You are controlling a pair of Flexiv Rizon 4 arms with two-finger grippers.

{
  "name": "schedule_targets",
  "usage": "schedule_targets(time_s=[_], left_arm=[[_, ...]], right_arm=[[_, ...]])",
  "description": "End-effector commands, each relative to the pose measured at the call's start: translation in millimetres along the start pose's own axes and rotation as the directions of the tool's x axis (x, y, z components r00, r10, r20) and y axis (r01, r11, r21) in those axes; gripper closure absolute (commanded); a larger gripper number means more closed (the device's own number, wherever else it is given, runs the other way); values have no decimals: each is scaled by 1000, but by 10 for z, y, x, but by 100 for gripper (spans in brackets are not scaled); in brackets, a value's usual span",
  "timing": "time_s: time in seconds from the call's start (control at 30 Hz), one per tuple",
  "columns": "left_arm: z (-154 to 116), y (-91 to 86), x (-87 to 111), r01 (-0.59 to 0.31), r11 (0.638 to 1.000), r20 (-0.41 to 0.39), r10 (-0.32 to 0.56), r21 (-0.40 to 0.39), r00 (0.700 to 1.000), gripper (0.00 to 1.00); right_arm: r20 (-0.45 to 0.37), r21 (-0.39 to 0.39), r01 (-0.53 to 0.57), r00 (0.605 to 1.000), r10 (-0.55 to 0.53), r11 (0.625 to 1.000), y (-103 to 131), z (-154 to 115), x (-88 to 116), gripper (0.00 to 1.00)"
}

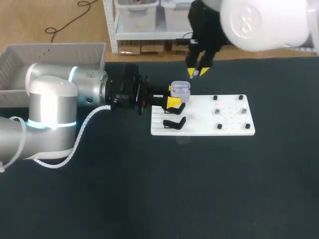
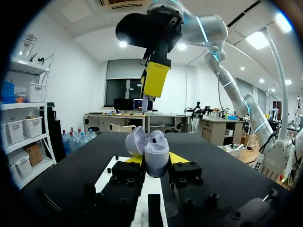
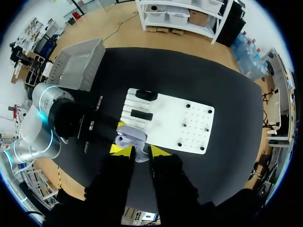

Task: Pick up each earbud case from the left stands, insert the matching earbuds, close the lid, and place the case in the box.

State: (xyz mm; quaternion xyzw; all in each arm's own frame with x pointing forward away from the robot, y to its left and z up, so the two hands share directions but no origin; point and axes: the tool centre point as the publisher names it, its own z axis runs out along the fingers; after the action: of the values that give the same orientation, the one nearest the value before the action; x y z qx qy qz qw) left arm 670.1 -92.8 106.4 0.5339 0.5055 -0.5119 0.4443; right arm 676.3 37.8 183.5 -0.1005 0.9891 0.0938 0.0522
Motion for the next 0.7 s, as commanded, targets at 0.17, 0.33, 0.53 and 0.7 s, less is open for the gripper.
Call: schedule_targets(time_s=[0.17,0.33,0.53,0.7], left_arm=[[-2,-6,9,-3,1000,3,3,-2,1000,100],[-2,-6,9,-3,1000,3,3,-2,1000,100],[-2,-6,9,-3,1000,3,3,-2,1000,100],[-2,-6,9,-3,1000,3,3,-2,1000,100]], right_arm=[[-45,-1,14,999,-14,1000,162,86,-62,100],[-48,-2,10,999,-10,1000,164,97,-63,100],[-48,-2,10,999,-10,1000,164,97,-63,100],[-48,-2,10,999,-10,1000,164,97,-63,100]])
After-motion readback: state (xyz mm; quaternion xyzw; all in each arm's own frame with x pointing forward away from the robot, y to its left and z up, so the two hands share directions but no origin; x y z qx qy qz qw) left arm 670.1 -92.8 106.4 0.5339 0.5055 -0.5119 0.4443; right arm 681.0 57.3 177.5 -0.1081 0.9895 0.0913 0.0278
